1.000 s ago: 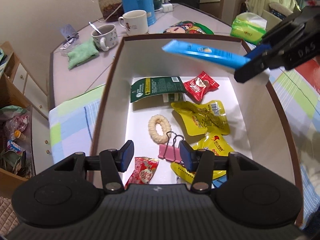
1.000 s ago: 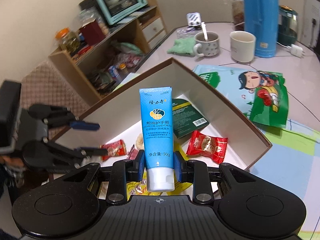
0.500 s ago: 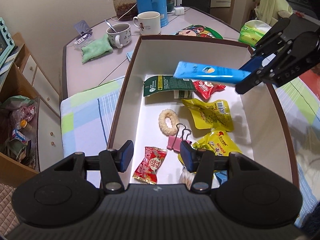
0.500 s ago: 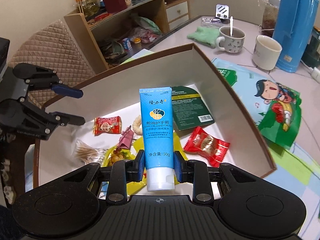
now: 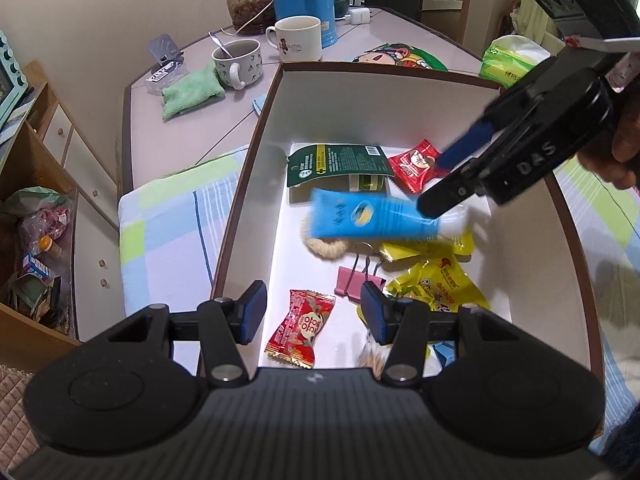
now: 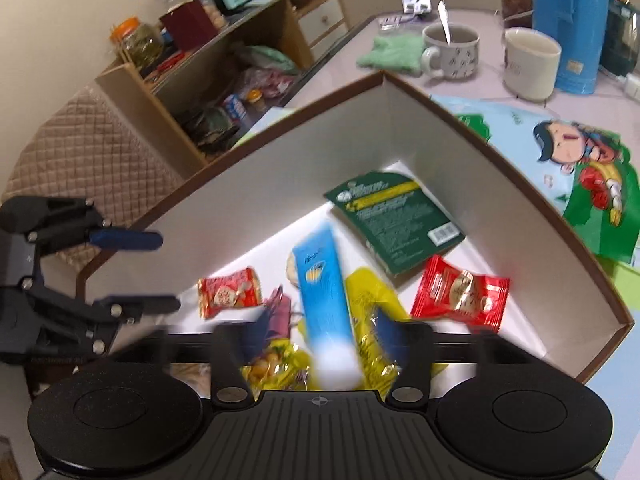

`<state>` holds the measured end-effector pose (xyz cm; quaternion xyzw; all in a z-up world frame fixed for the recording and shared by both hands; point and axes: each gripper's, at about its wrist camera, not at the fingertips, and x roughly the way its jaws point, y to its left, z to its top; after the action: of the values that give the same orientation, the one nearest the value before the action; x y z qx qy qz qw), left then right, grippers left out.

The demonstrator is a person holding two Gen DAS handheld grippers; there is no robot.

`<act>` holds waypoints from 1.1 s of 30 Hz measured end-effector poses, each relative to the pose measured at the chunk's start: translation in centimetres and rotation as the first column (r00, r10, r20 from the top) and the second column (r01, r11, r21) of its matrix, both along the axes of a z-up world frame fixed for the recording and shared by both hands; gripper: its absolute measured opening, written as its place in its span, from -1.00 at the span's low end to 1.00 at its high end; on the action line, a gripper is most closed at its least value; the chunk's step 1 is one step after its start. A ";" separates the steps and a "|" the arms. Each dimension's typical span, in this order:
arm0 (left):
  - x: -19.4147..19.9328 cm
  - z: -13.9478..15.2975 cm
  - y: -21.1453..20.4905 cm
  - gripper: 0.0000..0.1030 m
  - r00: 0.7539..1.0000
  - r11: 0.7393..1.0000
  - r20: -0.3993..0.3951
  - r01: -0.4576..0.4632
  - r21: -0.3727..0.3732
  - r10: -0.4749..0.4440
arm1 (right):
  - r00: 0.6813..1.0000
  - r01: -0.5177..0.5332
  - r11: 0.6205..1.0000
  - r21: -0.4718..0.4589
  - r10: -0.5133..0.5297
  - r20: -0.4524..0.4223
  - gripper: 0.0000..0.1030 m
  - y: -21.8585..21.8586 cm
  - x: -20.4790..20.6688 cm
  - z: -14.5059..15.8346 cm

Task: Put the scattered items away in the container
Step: 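Open the left gripper to drop the pink clip while the right lowers the blue tube, then open the right gripper to release the blue tube into the box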

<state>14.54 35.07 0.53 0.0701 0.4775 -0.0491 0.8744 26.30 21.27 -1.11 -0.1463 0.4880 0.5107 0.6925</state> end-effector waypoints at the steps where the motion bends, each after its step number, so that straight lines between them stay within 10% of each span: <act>1: 0.0 0.0 -0.1 -0.08 1.000 1.000 -0.003 0.001 -0.001 -0.001 | 1.000 -0.009 1.000 -0.001 0.009 0.003 0.51 0.0 -0.1 0.1; 21: 0.3 -1.0 -1.3 0.19 0.999 1.000 -0.050 -0.006 0.015 0.007 | 0.995 -0.068 0.986 -0.154 0.079 0.067 0.51 -1.4 -1.4 -1.2; 30: 0.1 -0.6 -1.8 0.67 0.998 0.998 -0.042 -0.043 0.046 0.045 | 0.994 -0.045 0.986 -0.161 0.061 0.095 0.51 -1.8 -1.8 -0.9; 33: 0.0 -0.3 -2.1 0.70 0.998 0.997 -0.035 -0.050 0.055 0.052 | 0.992 -0.037 0.987 -0.159 0.055 0.113 0.77 -2.1 -2.1 -0.8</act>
<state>14.49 33.00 0.21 0.0806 0.4961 -0.0149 0.8644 24.20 19.22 -1.91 -0.2413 0.4816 0.4771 0.6944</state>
